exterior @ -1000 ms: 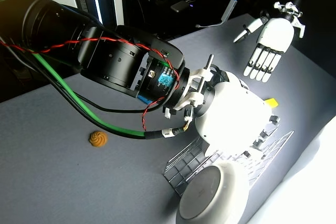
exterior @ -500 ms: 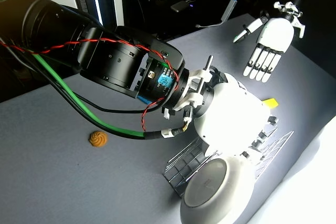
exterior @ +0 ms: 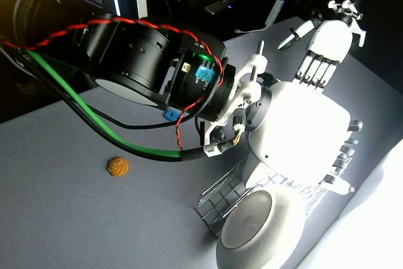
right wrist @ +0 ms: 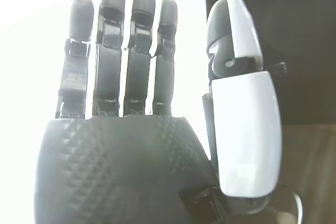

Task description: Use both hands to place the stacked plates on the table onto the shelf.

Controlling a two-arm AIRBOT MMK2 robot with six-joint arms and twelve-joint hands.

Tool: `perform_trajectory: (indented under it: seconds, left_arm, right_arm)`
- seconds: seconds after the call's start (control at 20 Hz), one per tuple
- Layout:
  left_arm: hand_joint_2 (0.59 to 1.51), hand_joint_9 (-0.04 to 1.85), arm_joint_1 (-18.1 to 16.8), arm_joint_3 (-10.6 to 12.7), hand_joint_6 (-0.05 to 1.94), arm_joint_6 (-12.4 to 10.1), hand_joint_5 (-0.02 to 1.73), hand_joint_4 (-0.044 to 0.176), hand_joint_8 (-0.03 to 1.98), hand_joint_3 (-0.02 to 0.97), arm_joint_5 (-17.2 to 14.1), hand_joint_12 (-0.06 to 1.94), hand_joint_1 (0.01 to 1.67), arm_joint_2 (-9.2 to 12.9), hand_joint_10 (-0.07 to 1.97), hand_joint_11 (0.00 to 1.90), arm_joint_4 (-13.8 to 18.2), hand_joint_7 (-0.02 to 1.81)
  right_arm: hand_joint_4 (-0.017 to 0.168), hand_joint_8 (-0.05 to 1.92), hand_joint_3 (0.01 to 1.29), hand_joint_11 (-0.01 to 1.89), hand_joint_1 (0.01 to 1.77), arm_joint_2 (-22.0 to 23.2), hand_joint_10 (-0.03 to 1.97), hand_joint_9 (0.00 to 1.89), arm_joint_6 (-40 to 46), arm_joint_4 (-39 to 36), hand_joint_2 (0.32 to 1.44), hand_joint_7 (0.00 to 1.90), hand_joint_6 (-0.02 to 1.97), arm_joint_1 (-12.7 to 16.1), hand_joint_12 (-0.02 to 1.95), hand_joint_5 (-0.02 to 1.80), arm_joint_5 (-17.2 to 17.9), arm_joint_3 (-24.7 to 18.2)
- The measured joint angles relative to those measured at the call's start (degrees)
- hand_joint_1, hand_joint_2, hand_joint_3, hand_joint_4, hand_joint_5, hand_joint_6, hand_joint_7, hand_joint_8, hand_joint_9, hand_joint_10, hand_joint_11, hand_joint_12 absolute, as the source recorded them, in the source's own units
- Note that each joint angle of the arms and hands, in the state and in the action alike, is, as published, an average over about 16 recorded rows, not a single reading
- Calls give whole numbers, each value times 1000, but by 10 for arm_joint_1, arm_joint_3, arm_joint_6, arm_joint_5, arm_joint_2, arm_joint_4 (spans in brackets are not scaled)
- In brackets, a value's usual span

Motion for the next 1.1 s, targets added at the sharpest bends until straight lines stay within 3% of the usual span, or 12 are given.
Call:
perform_trajectory:
  seconds: [0.25, 0.65, 0.85, 1.1]
  left_arm:
    - [1121, 21, -38, -49, 11, 27, 19, 3, 8, 21, -19, 14, 14, 16, -57, 18, 22, 15]
    - [1118, 22, -116, -152, 9, 66, 20, 4, 7, 21, -37, 13, 13, 59, -57, 18, 67, 17]
    - [1115, 22, -151, -190, 8, 70, 20, 4, 8, 22, -43, 13, 12, 76, -57, 19, 87, 18]
    - [1114, 32, -181, -212, 7, 64, 28, 3, 10, 21, -46, 31, 12, 87, -54, 18, 97, 37]
  right_arm:
    - [-3, 27, 15, 349, 944, 28, 127, 858, -31, -66, 1050, 956, 96, 9, 1285, 863, 9, -8]
    - [0, 23, 16, 363, 930, 89, 128, 853, -74, -190, 1047, 960, 85, 12, 1278, 877, 16, -54]
    - [2, 24, 16, 361, 922, 122, 127, 852, -86, -252, 1049, 962, 81, 4, 1282, 880, 22, -91]
    - [3, 30, 16, 358, 908, 149, 148, 854, -97, -297, 1050, 972, 87, -5, 1291, 886, 29, -129]
